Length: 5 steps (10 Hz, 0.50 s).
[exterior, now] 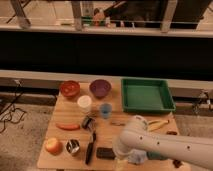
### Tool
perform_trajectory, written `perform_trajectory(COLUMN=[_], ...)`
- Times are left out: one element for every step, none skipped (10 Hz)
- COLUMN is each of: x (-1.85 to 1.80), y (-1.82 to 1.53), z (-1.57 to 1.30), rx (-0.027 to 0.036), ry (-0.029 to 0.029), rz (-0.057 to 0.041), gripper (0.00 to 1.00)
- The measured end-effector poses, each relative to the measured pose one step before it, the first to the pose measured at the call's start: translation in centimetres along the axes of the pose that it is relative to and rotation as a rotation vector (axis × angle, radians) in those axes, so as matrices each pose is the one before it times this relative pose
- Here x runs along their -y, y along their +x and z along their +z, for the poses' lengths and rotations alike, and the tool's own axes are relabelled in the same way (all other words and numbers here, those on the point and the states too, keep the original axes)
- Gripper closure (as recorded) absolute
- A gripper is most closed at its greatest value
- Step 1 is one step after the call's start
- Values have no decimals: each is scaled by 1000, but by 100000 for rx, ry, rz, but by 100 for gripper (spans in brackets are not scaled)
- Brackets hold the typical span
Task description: Place eraser in red bowl
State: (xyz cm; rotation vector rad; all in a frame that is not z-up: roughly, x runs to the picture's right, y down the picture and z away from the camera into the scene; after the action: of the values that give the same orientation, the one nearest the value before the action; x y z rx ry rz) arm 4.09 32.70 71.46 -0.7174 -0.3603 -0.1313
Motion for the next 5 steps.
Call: perform_trajectory(x=[210, -12, 127, -9, -111], y=[-74, 10, -187, -36, 59], z=[482, 273, 295, 171, 271], rx=[1928, 860, 1450, 502, 355], ry=[-1144, -1221, -894, -525, -877], rz=[-622, -446, -560, -126, 23], gripper=[20, 20, 20, 20, 20])
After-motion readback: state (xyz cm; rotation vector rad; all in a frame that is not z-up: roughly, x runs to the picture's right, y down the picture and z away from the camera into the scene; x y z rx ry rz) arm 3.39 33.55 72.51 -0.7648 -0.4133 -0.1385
